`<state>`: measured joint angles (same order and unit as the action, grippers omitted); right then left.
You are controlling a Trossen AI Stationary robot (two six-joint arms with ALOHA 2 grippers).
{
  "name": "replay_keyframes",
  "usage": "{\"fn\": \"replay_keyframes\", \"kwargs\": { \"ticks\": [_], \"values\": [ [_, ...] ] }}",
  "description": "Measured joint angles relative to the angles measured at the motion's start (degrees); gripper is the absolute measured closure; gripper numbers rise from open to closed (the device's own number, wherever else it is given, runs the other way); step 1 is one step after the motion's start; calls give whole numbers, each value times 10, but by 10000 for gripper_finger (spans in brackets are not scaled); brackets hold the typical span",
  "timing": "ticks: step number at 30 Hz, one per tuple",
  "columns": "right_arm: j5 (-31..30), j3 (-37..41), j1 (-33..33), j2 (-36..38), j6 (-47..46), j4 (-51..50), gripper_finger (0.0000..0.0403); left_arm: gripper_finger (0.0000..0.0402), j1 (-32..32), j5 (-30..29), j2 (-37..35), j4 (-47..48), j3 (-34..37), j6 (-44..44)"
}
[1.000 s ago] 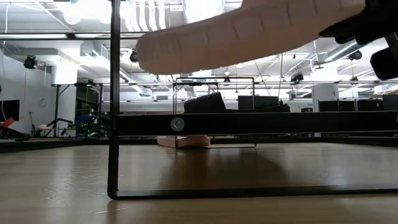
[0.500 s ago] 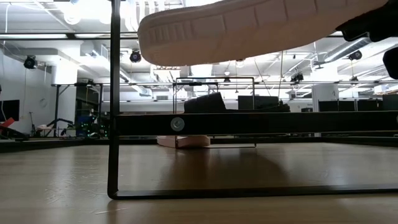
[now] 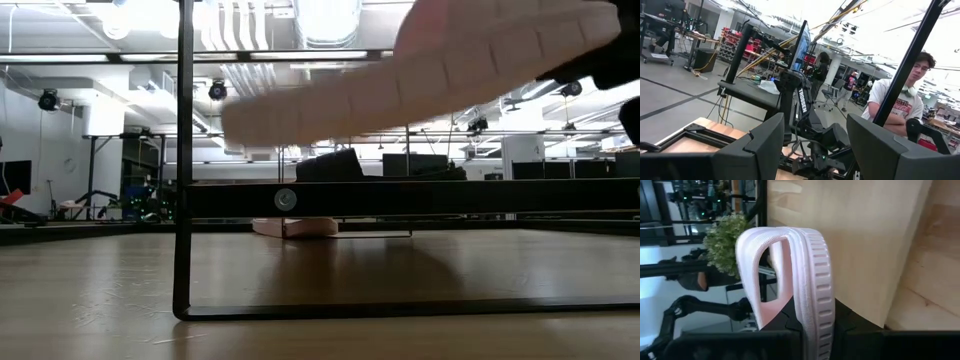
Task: Pick and place slides into the shelf
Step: Put the bottom pink slide on the shelf
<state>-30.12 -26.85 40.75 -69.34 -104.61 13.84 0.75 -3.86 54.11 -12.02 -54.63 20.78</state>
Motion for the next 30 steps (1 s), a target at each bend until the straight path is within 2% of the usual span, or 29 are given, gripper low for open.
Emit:
{"fn": "replay_keyframes", "kwargs": {
  "ticks": [11,16,30],
  "values": [
    [-13,0,2,-137,-4,204,375,201,0,1,0,0,0,0],
    [-15,-4,8,-162,-19,207,375,201,0,3,0,0,0,0],
    [-13,-8,23,-159,-35,203,375,201,0,5,0,0,0,0]
  ]
}}
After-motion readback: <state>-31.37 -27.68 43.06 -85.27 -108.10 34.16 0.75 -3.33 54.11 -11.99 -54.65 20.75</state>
